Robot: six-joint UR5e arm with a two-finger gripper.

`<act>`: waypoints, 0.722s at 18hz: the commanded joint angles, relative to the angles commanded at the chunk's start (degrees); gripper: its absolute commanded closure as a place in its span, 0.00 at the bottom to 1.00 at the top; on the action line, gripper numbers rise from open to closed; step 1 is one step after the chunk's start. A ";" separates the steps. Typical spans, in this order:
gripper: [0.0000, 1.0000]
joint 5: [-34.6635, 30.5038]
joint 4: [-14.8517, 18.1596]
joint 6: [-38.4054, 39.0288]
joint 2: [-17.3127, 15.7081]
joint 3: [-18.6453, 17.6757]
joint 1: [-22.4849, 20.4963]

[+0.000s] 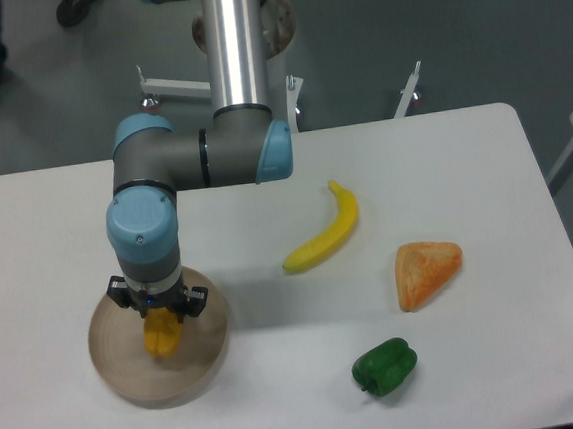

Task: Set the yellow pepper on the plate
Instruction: 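Lower the pepper onto the plate and open the gripper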

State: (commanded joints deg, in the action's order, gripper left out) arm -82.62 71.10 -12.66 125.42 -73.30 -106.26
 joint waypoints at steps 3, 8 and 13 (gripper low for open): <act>0.70 0.00 -0.09 -0.18 0.00 0.00 0.00; 0.40 0.00 -0.09 -0.35 0.00 0.17 0.00; 0.00 -0.09 0.18 -0.44 -0.53 0.70 -0.17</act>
State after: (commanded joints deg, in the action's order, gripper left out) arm -82.71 71.28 -13.10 124.89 -72.60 -106.43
